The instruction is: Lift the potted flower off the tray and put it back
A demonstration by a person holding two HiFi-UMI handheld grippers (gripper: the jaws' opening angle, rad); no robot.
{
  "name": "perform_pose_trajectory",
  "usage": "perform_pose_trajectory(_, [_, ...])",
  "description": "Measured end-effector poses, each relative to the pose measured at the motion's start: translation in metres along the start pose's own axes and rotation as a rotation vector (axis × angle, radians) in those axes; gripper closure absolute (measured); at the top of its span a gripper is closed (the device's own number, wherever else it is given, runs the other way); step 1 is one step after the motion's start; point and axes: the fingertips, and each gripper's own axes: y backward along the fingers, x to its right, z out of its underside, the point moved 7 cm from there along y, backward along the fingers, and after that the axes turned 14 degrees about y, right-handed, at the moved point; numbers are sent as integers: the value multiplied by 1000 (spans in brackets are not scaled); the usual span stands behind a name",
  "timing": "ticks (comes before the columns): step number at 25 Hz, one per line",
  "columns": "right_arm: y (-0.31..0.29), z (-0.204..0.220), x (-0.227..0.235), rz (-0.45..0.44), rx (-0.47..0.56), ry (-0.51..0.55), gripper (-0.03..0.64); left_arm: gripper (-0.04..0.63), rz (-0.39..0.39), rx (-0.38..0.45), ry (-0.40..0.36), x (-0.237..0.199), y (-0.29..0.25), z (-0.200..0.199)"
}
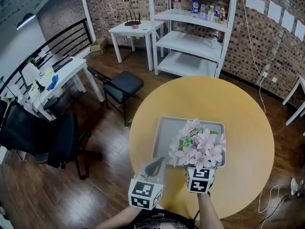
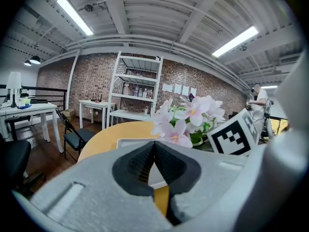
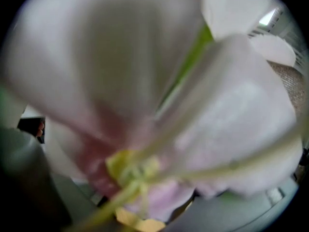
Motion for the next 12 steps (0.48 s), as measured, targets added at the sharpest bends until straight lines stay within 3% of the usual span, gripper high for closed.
perform_pose_trajectory(12, [-64,19,-7,9,-28,12,112,592,-18,-23,-10,-15,-7,5])
